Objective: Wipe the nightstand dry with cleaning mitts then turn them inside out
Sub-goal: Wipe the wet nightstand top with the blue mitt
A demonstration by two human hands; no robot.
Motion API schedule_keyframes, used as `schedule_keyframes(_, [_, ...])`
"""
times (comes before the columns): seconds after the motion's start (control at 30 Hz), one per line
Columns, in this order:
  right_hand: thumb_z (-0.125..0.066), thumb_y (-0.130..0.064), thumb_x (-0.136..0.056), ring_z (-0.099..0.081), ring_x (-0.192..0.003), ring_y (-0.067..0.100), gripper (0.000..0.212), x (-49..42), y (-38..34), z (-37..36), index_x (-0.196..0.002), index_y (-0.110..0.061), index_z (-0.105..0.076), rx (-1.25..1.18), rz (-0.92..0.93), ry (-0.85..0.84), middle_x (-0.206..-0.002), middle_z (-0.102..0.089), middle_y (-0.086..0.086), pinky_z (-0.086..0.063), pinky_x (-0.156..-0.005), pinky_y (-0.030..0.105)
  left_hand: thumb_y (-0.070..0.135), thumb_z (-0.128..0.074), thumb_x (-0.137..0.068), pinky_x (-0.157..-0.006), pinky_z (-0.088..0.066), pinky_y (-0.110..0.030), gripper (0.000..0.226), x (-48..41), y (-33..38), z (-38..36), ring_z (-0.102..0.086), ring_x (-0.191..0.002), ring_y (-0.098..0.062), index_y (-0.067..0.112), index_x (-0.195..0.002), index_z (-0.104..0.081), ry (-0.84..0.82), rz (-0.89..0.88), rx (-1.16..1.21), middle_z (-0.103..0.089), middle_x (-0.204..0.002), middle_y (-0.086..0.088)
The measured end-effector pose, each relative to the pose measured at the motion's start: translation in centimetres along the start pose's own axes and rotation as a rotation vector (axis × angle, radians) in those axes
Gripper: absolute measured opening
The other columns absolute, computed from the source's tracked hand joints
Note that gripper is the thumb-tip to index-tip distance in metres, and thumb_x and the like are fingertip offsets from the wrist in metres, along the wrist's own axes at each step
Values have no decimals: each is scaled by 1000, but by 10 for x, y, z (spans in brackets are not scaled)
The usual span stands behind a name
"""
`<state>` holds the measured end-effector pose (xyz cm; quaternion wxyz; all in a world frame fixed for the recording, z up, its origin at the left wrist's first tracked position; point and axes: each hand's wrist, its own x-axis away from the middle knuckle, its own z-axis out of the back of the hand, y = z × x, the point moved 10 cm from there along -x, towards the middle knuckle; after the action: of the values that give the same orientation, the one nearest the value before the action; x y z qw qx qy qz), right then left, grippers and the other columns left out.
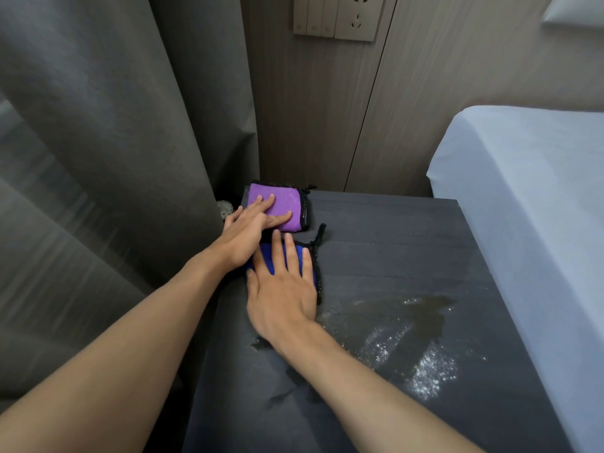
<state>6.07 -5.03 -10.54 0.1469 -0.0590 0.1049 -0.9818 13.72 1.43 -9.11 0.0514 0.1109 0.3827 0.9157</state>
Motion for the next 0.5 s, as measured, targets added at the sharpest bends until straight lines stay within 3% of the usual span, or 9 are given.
schedule_keyframes(0.07, [-14,-44,-107,22,-152,21,55,0,-8,-1,-160,-32,-4,14,58,3,-168,12,5,13,-122,47,60,-25,-95,-119,3,-36,53,4,-6,10,3,-150,-6,50,-146,-34,61,28,139,-1,-167,10])
schedule_keyframes(0.13, [-16,-43,-107,19,-153,20,55,0,-10,-1,-160,-32,-8,33,123,13,-169,9,4,12,-122,46,46,-40,-103,-119,-2,-41,53,11,-18,25,7,-149,-8,45,-153,-24,206,31,132,8,-166,11])
schedule_keyframes(0.23, [-18,-43,-107,14,-154,20,53,1,-17,-2,-159,-33,-17,91,296,-14,-169,5,4,9,-123,45,19,-32,-108,-122,6,-51,49,20,-34,17,21,-150,-18,36,-154,-27,186,7,-1,6,-167,4])
schedule_keyframes(0.4, [-8,-46,-101,13,-155,19,59,8,-16,-1,-160,-35,-6,175,568,-102,-169,6,5,6,-124,43,4,-33,-103,-120,5,-40,56,25,-50,9,13,-152,-17,36,-149,-36,114,148,347,-1,-168,4])
schedule_keyframes(0.5, [-8,-46,-102,10,-155,19,58,14,-13,-2,-159,-37,-6,204,692,-132,-170,0,4,6,-124,43,10,-35,-106,-120,1,-36,53,27,-51,9,6,-153,-17,41,-148,-35,111,145,293,-2,-168,3])
